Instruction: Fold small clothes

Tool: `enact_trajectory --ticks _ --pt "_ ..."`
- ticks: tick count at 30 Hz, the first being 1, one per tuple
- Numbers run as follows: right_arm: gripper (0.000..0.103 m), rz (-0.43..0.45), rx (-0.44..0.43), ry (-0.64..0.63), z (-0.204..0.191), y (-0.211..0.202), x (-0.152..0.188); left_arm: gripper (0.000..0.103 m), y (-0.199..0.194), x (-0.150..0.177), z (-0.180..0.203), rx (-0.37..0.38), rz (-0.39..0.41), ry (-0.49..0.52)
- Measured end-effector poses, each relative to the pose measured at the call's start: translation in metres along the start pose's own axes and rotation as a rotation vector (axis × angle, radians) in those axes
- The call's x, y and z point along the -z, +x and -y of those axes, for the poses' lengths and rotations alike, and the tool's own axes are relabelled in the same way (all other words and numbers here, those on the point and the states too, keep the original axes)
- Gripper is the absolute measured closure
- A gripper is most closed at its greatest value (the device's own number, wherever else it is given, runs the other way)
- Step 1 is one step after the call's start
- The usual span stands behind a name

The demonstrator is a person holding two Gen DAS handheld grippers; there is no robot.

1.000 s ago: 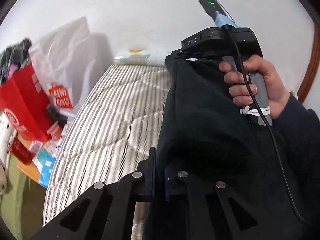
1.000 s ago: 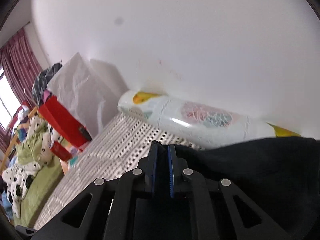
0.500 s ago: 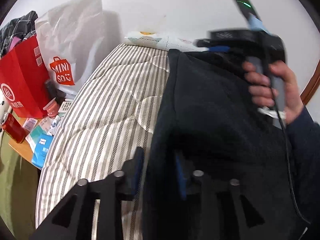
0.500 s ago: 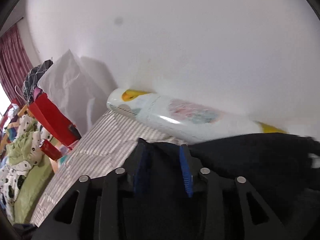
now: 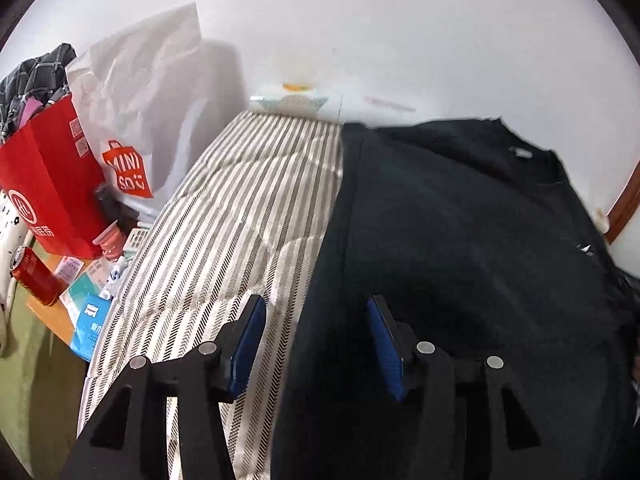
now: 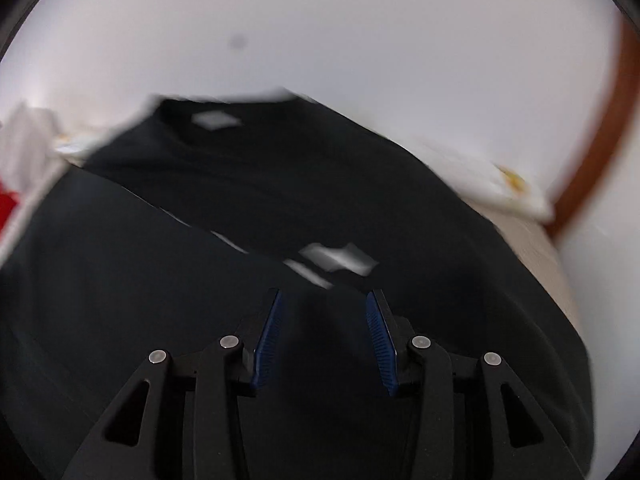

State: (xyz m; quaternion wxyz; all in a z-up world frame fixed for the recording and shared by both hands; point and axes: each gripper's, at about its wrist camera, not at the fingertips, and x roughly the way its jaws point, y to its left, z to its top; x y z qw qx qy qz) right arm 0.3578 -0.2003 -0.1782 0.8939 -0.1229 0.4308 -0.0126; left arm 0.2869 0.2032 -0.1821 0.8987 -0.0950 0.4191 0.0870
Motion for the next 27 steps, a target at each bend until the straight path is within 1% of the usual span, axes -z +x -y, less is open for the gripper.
enact_trajectory --ticks 1,2,3,4,5,7,10,11,13,15,17,20,21,22,24,27 --pt "0.060 -0.022 0.012 0.017 0.013 0.002 0.012 0.051 0.003 0.001 0.001 -0.012 -0.014 0.004" --pt "0.060 -0.052 0.013 0.034 0.024 0.007 0.026 0.051 0.005 0.003 0.001 -0.019 -0.025 0.007" --pt "0.061 -0.071 0.013 0.037 0.025 0.010 0.035 0.051 0.005 0.004 0.002 -0.019 -0.025 0.010" --pt "0.059 -0.059 -0.003 0.053 0.028 0.012 0.041 0.051 0.004 0.005 0.003 -0.026 -0.020 0.017" --pt "0.057 -0.039 0.000 0.069 0.028 0.011 0.042 0.051 0.003 0.005 0.005 -0.040 -0.018 0.029" --pt "0.056 -0.049 0.011 0.087 0.025 0.013 0.040 0.052 0.000 0.006 0.008 -0.053 -0.021 0.030" --pt "0.056 -0.051 -0.013 0.114 0.023 0.011 0.039 0.053 -0.011 0.010 0.014 -0.053 -0.013 0.042" --pt "0.056 -0.045 -0.023 0.106 0.022 0.005 0.039 0.053 -0.013 0.012 0.016 -0.053 -0.011 0.052" --pt "0.056 -0.022 -0.014 0.099 0.027 -0.011 0.042 0.053 -0.018 0.019 0.022 -0.049 -0.016 0.077" --pt "0.056 0.035 -0.006 0.135 0.040 -0.035 0.052 0.053 -0.022 0.027 0.028 -0.057 -0.025 0.101" --pt "0.056 0.064 0.003 0.155 0.059 -0.055 0.061 0.053 -0.029 0.035 0.035 -0.066 -0.014 0.117" --pt "0.054 0.089 0.057 0.208 0.097 -0.082 0.084 0.052 -0.036 0.043 0.040 -0.070 -0.023 0.111" --pt "0.050 0.088 0.067 0.224 0.108 -0.085 0.091 0.048 -0.039 0.046 0.040 -0.060 -0.027 0.101" --pt "0.041 0.083 0.078 0.236 0.121 -0.089 0.099 0.043 -0.043 0.049 0.041 -0.048 -0.027 0.093" --pt "0.029 0.080 0.124 0.242 0.146 -0.098 0.124 0.040 -0.051 0.055 0.041 -0.026 -0.018 0.073" --pt "0.028 0.045 0.184 0.251 0.182 -0.096 0.155 0.039 -0.059 0.067 0.039 -0.028 -0.017 0.047"
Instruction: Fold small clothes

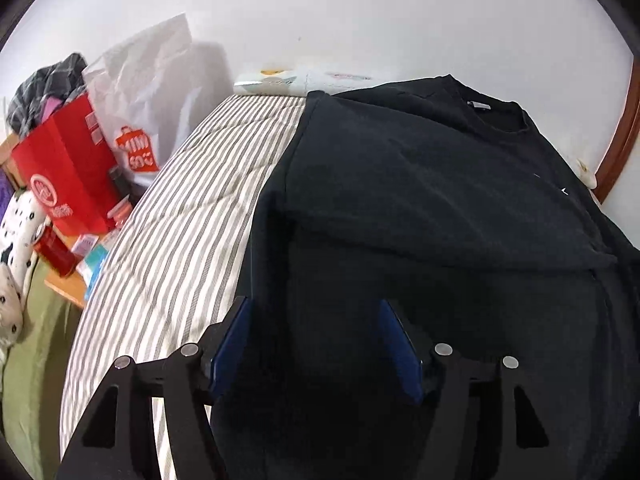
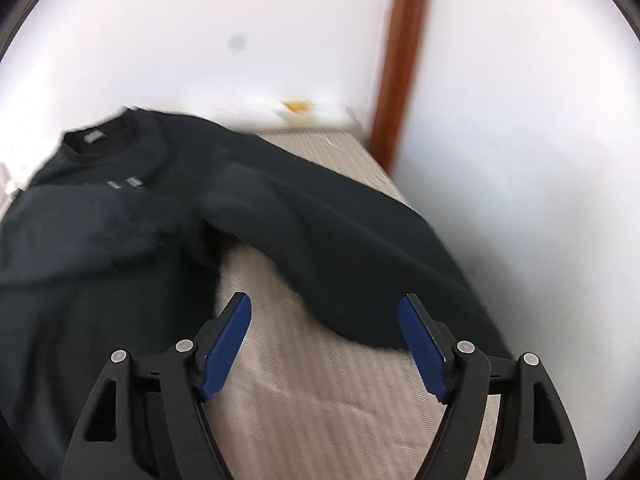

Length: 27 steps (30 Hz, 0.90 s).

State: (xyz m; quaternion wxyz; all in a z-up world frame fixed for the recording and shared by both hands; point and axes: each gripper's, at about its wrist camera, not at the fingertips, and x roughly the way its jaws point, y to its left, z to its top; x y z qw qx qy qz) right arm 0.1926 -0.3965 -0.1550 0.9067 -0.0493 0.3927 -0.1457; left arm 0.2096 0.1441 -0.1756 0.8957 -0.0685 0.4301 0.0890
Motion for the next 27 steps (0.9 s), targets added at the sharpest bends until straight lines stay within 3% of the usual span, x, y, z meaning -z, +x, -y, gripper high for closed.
enact_trajectory --ticks 5,8,14,15,16,17,18,19,22,27 --pt "0.028 -0.083 0.050 0.048 0.064 0.025 0.026 0.037 -0.009 0.021 -0.003 -0.009 0.006 -0.019" --pt "0.028 -0.117 0.050 0.049 0.080 0.037 0.033 0.037 -0.010 0.028 -0.003 -0.039 0.003 -0.018" --pt "0.028 -0.106 -0.006 0.075 0.097 0.047 0.032 0.037 -0.011 0.024 -0.010 -0.052 -0.015 -0.035" --pt "0.041 -0.103 -0.003 0.072 0.093 0.049 0.028 0.037 -0.011 0.024 -0.011 -0.053 -0.019 -0.036" --pt "0.063 -0.093 0.001 0.059 0.092 0.048 0.027 0.037 -0.011 0.024 -0.012 -0.058 -0.023 -0.034" --pt "0.073 -0.082 0.028 0.032 0.089 0.047 0.026 0.037 -0.011 0.024 -0.012 -0.067 -0.023 -0.030" --pt "0.092 -0.082 0.050 0.011 0.084 0.047 0.024 0.037 -0.011 0.024 -0.014 -0.081 -0.021 -0.022" --pt "0.097 -0.083 0.074 0.001 0.082 0.049 0.022 0.037 -0.012 0.024 -0.015 -0.090 -0.018 -0.012" --pt "0.098 -0.042 0.084 0.037 0.082 0.036 0.010 0.037 -0.014 0.027 -0.021 -0.113 -0.013 0.011" --pt "0.098 0.079 0.036 0.091 0.071 -0.011 -0.026 0.037 -0.011 0.032 -0.021 -0.058 -0.027 0.056"
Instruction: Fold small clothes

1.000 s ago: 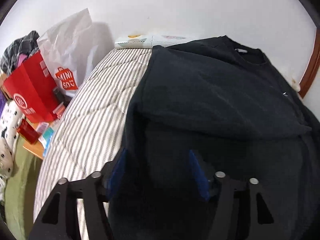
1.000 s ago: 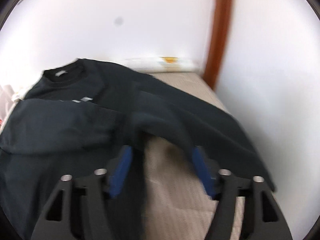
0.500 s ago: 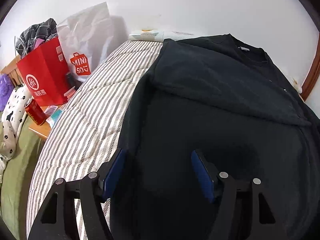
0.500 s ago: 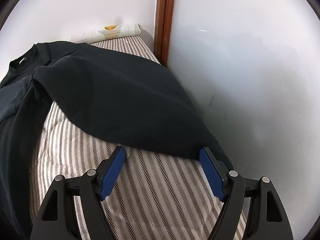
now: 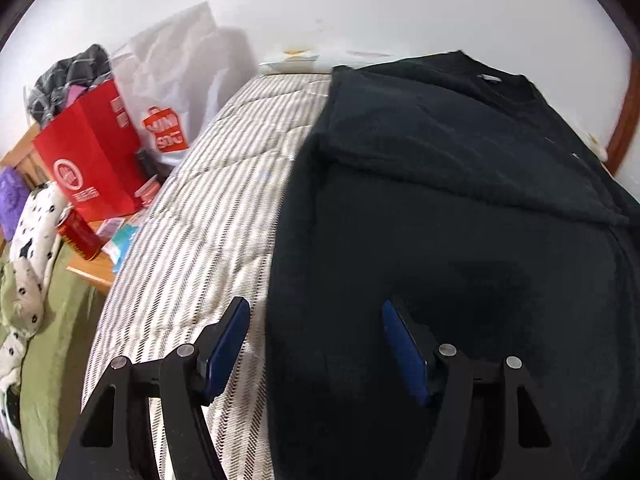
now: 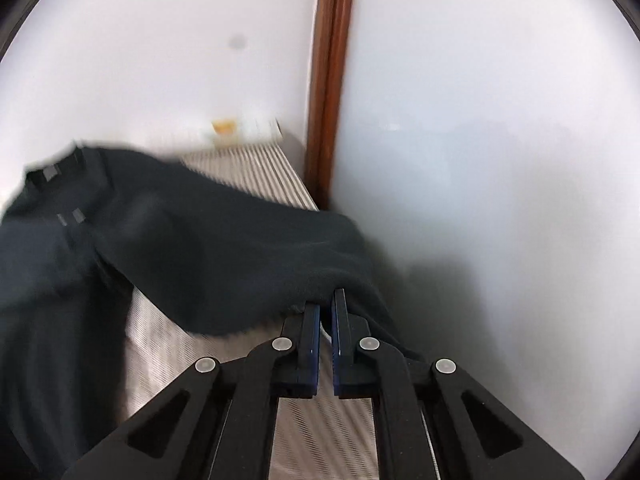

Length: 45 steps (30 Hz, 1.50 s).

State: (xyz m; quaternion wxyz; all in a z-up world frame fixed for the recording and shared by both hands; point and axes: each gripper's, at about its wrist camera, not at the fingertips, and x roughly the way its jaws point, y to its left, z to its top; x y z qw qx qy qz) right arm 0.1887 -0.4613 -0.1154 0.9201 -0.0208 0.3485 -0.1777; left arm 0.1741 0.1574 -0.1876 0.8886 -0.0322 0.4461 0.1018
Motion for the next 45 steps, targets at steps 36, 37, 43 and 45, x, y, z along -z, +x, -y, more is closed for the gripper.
enact_trajectory --ticks 36,37,43,45 --pt "0.031 -0.002 -0.337 -0.210 -0.203 -0.049 0.016 0.024 0.006 0.005 -0.007 0.053 0.024 -0.025" --pt "0.031 -0.017 -0.297 -0.195 -0.189 -0.044 0.019 0.024 0.005 0.005 -0.007 0.058 0.029 -0.020" --pt "0.031 -0.141 -0.321 -0.023 -0.136 -0.007 0.027 0.024 -0.006 0.008 0.001 0.113 0.071 0.031" --pt "0.031 -0.168 -0.370 0.036 -0.128 0.004 0.025 0.024 -0.008 0.008 0.003 0.134 0.068 0.043"
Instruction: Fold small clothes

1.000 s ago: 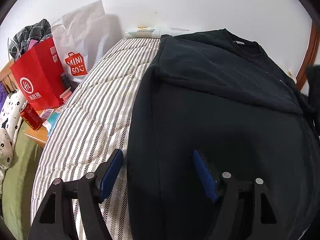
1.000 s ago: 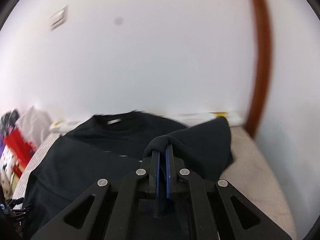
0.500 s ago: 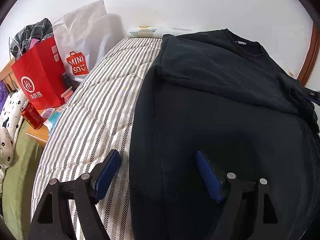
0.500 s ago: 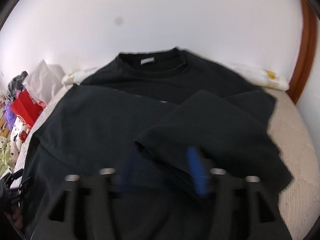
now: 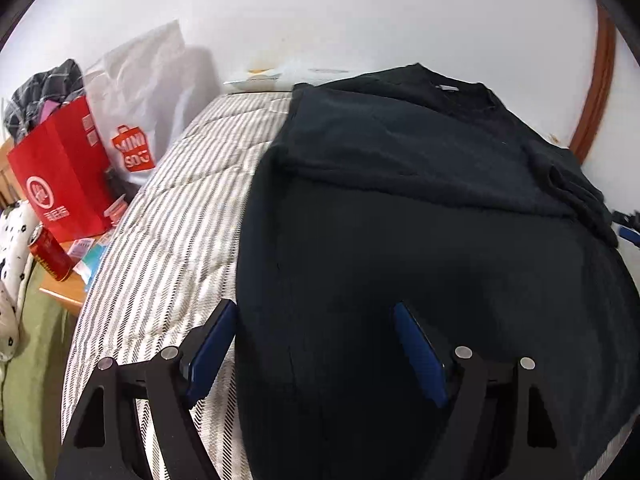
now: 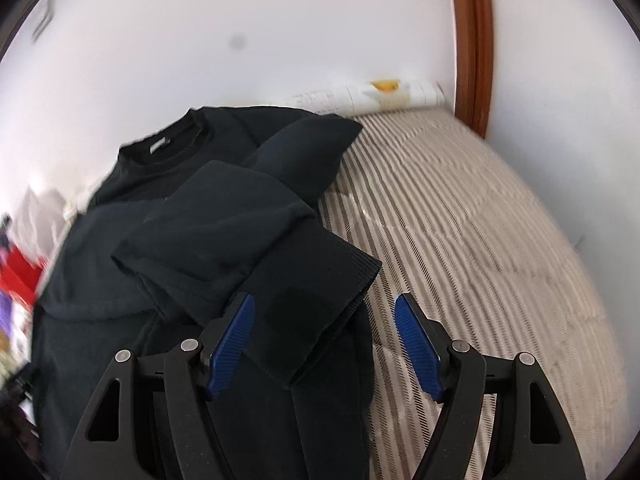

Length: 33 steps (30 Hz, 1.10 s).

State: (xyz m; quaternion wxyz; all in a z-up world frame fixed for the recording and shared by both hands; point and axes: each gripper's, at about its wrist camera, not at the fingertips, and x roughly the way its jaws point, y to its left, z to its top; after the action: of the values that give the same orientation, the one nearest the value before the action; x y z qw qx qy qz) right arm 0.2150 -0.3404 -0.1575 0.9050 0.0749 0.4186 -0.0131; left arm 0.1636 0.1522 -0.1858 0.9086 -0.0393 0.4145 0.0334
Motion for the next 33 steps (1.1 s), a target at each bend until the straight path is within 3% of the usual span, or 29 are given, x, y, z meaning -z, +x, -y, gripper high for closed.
enact_trajectory --ticks 3,5,7,8,9,11,15,21,29,33 --pt "0.031 -0.013 -0.058 0.059 0.010 0.013 -0.006 0.024 -0.007 0.001 -0.003 0.025 0.012 -0.010" --pt "0.038 -0.027 -0.076 0.091 0.012 0.025 -0.011 0.024 -0.014 0.003 -0.006 0.030 0.019 -0.010" --pt "0.066 -0.036 -0.119 0.104 0.010 0.032 -0.013 0.024 -0.021 0.005 -0.006 0.026 0.030 -0.002" --pt "0.076 -0.025 -0.103 0.098 0.006 0.030 -0.014 0.024 -0.023 0.006 -0.006 0.011 0.031 0.004" --pt "0.094 0.002 -0.056 0.085 0.002 0.025 -0.015 0.024 -0.025 0.008 -0.008 -0.010 0.028 0.010" --pt "0.094 0.035 -0.039 0.048 -0.009 0.010 -0.018 0.024 -0.028 0.009 -0.013 -0.017 0.032 0.005" --pt "0.095 0.100 -0.096 -0.003 -0.044 -0.025 -0.027 0.024 -0.032 0.007 -0.025 -0.006 0.046 -0.012" --pt "0.095 0.134 -0.200 -0.121 -0.135 -0.048 -0.039 0.024 -0.033 0.004 -0.035 -0.015 0.061 -0.023" --pt "0.095 0.076 -0.351 -0.231 -0.273 -0.012 -0.046 0.024 -0.034 0.003 -0.046 -0.046 0.077 -0.043" --pt "0.093 0.068 -0.397 -0.279 -0.324 0.005 -0.045 0.024 -0.029 -0.002 -0.043 -0.044 0.065 -0.042"
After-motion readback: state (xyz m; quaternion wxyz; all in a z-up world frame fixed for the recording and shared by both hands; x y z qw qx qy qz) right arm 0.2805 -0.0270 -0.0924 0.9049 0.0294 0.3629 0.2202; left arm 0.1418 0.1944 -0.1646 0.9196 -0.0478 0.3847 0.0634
